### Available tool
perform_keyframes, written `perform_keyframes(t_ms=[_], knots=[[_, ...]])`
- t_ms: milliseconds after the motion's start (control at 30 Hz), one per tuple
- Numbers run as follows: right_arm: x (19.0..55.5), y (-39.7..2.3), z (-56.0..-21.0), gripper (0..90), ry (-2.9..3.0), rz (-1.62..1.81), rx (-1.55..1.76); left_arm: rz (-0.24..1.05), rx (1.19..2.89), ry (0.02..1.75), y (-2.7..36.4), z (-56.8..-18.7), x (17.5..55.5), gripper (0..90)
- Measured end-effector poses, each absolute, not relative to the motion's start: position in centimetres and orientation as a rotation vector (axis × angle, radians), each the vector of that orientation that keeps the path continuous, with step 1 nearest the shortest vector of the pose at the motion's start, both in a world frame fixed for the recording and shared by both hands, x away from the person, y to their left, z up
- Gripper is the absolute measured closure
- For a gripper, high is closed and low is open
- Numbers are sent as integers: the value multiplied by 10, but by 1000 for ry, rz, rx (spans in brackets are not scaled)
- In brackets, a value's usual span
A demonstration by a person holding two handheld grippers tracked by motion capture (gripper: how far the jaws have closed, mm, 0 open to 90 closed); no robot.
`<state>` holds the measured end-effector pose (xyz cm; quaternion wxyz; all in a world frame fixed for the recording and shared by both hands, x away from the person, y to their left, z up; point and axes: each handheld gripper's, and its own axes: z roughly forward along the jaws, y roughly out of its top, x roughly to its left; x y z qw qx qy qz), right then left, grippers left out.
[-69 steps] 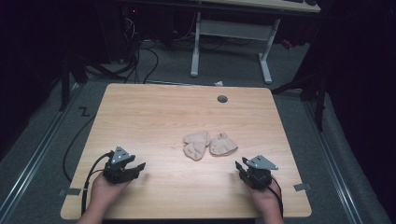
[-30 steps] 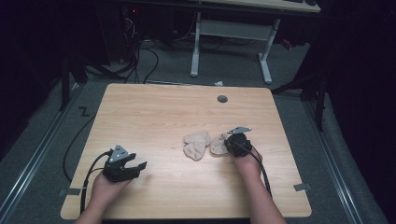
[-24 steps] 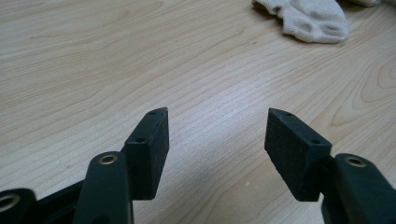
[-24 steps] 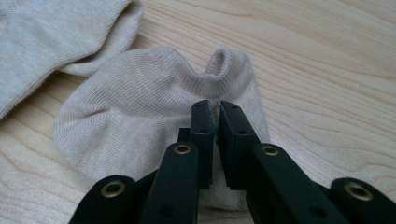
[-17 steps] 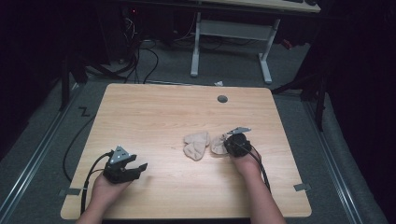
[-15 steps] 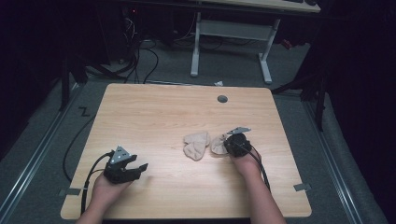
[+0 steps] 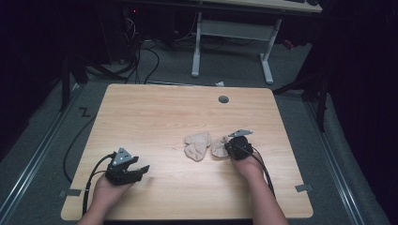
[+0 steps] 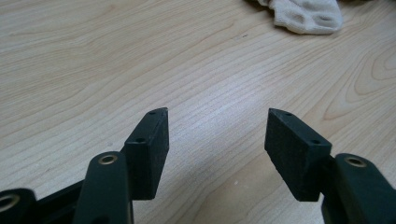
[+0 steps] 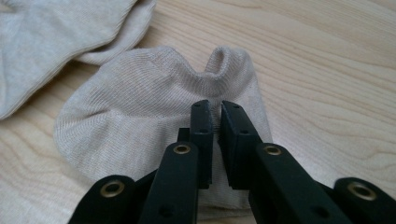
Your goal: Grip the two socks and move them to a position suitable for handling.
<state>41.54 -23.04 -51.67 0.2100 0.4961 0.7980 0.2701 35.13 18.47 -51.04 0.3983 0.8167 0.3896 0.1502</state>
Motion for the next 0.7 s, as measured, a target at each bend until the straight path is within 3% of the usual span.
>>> perform_keyframes(t_ms=[700], knots=[[348, -216, -522, 832, 2207, 822, 1311, 371, 2081, 971, 180, -512, 350, 408]])
